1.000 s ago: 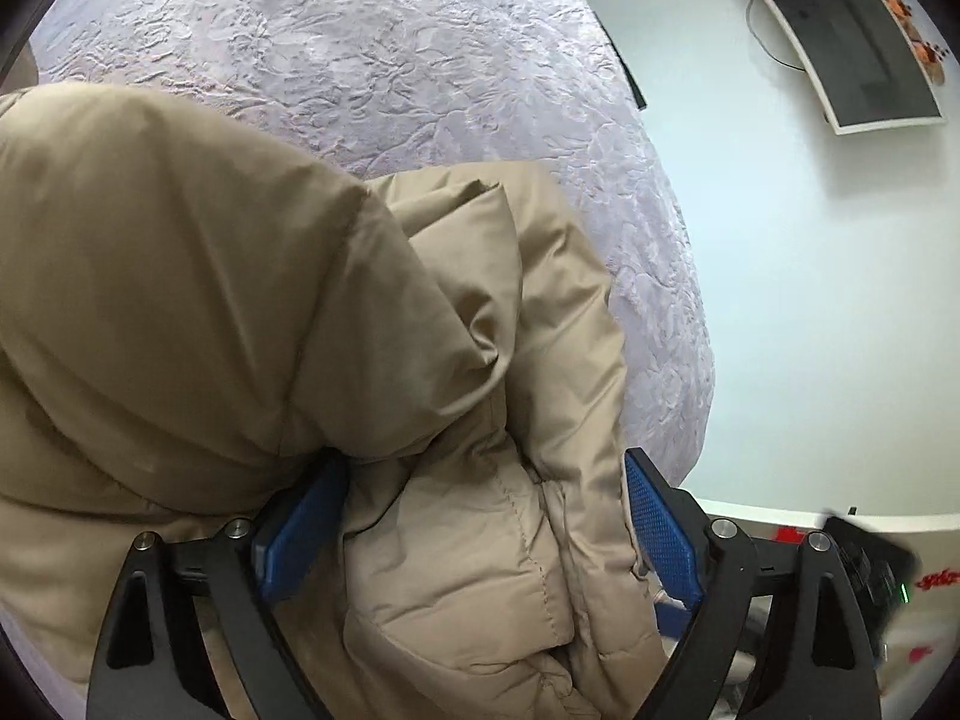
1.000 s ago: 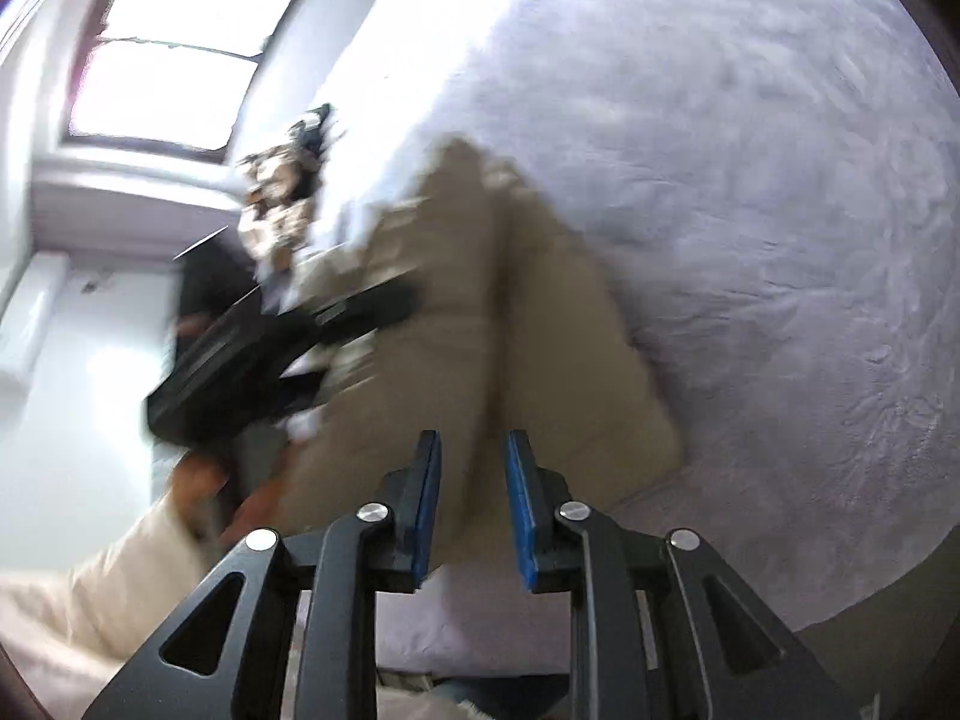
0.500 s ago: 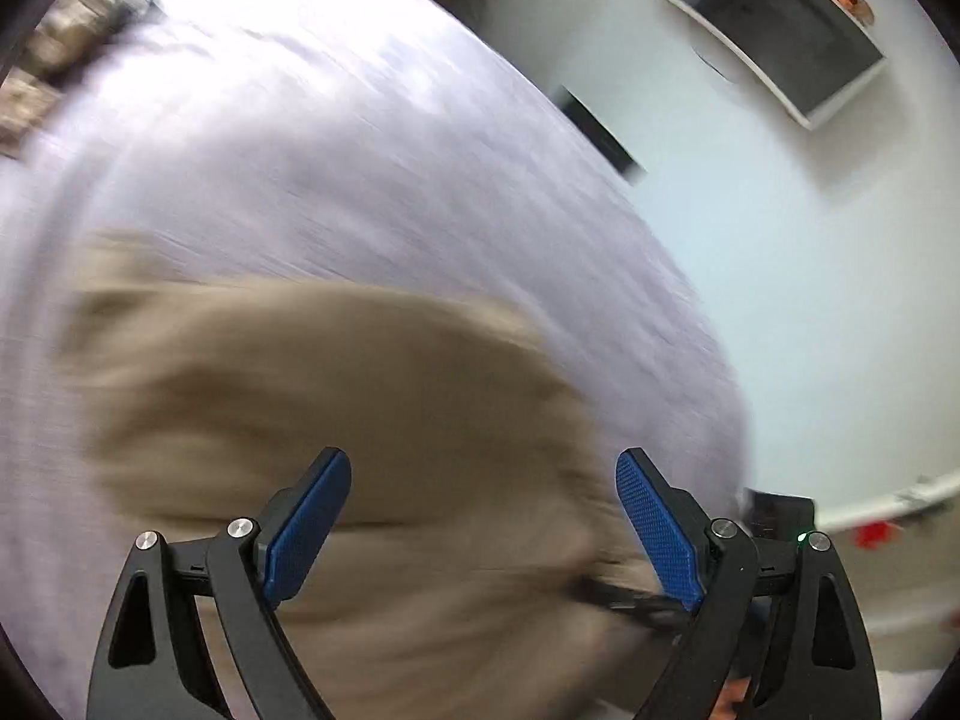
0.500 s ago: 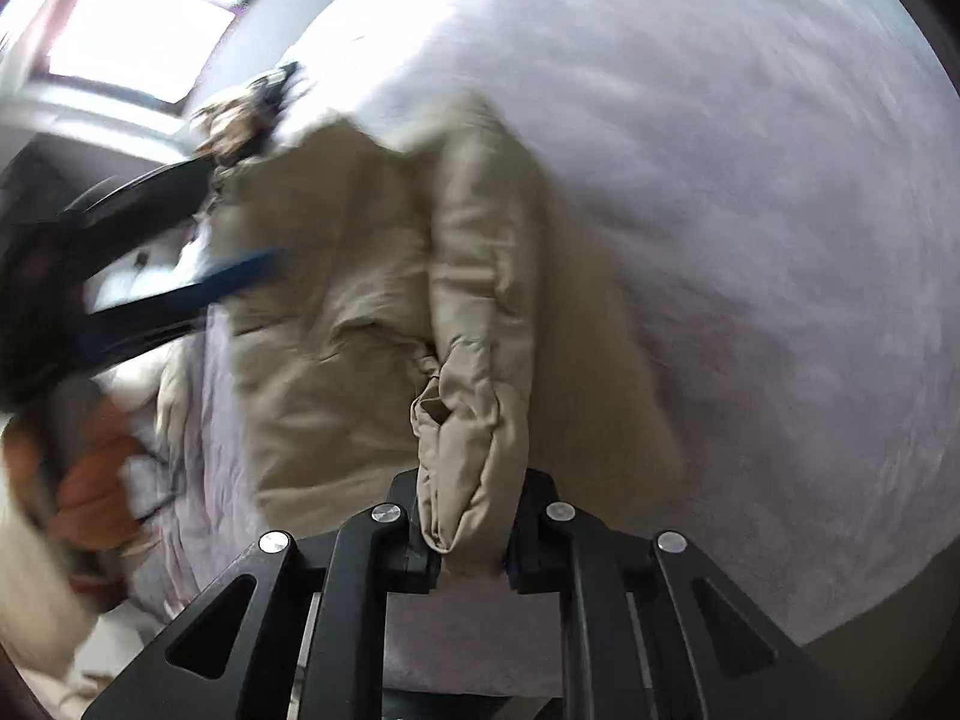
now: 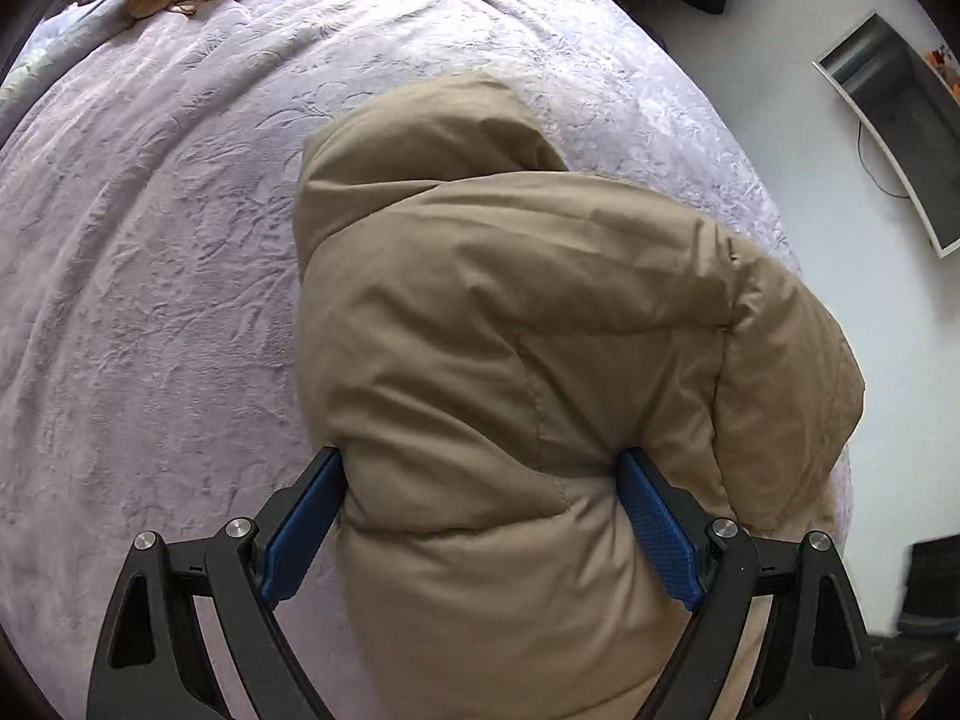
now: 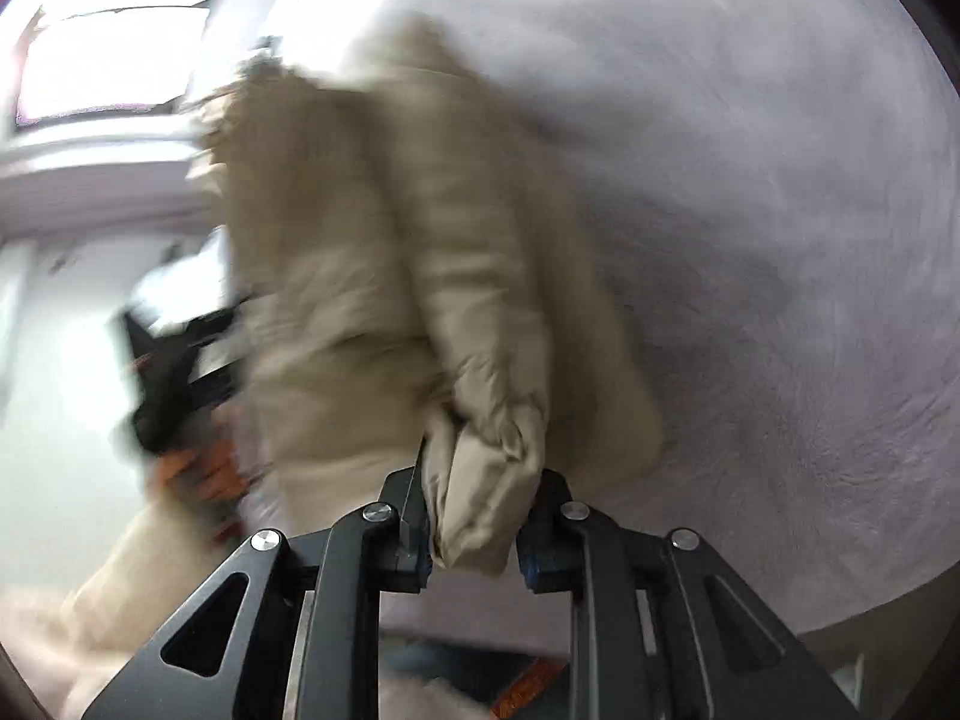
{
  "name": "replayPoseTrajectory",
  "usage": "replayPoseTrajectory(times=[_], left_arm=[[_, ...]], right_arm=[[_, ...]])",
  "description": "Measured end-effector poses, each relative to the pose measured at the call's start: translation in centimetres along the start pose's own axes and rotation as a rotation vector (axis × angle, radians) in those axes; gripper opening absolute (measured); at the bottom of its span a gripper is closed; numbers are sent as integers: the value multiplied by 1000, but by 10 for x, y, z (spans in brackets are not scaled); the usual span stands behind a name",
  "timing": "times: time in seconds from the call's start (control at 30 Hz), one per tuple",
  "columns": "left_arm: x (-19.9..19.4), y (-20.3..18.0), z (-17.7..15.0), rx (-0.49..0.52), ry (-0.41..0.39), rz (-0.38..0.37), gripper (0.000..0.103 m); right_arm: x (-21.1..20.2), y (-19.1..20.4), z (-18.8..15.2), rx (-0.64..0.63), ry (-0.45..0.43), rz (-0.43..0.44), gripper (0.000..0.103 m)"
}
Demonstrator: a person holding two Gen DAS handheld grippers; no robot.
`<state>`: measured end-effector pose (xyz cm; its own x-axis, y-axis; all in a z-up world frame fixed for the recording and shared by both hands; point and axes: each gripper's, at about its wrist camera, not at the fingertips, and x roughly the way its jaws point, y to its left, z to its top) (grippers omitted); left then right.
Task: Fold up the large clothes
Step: 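Roll the bundle over with the left gripper while the right gripper holds the hood end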
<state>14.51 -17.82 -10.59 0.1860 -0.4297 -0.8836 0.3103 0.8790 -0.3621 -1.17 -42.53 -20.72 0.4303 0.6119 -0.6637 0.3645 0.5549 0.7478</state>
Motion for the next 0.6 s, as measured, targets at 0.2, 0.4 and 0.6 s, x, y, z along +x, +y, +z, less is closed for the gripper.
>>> replayPoseTrajectory(times=[0.2,0.4,0.6], left_arm=[[6,0,1,-6,-1,-8,90],[9,-2,2,-6,-8,-19,90],[19,-7,4,8,-5,13,91]], right_arm=[[-47,13,52,-28,-156,-12,42],[25,-14,112,0,-34,-89,7],[100,-26,136,-31,119,161,6]])
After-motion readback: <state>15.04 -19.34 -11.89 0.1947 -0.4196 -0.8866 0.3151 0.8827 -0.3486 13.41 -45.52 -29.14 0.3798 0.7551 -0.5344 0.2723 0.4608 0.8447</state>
